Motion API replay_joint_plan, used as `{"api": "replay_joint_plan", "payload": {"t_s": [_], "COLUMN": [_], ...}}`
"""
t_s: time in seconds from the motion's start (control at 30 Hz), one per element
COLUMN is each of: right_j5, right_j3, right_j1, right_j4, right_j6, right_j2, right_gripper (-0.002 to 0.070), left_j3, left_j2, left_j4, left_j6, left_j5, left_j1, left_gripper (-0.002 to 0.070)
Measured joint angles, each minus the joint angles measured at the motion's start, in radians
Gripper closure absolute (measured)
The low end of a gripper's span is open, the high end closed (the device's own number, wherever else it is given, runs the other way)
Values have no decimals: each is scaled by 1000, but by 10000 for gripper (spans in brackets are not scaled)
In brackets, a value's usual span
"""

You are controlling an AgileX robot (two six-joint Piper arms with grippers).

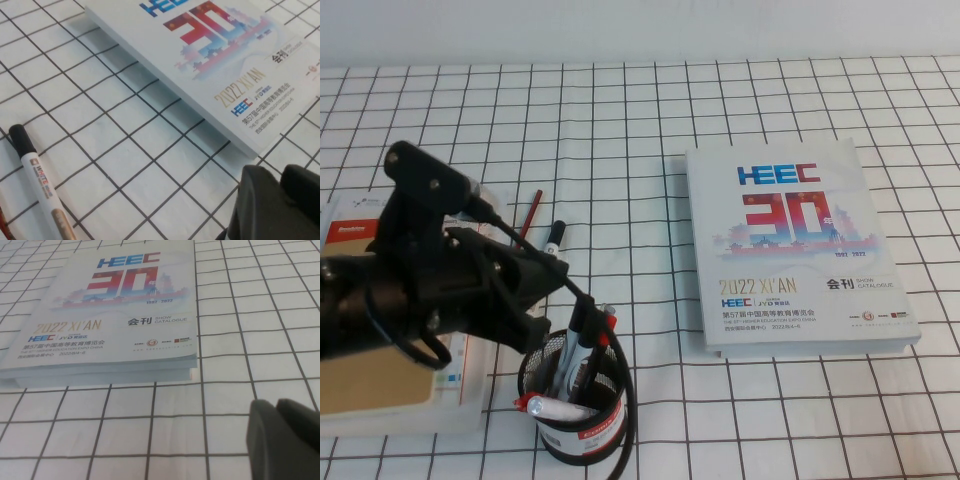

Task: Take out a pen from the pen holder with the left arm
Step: 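Take a marker out of the pen holder and lay it on the table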

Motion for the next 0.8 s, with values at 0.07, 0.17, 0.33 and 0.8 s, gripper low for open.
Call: {"api": "replay_joint_plan", "payload": {"t_s": [0.07, 0.17, 0.33, 0.8], "right_j5": [0, 0, 0, 0], "right_j3": [0, 0, 0, 0], "right_j1": [0, 0, 0, 0], "right_j4": [0, 0, 0, 0], "right_j6": [0, 0, 0, 0], "right_j2": [0, 0, 0, 0], "right_gripper": [691, 691, 691, 691], "left_j3": [0, 0, 0, -1], "left_j2": [21, 52, 98, 180], "left_j4": [-2, -29, -78, -143], "left_j6": [21, 53, 131, 214], "left_j5": [1, 1, 0, -26], "left_j1": [0, 0, 0, 0], "left_gripper": [575, 414, 313, 296]}}
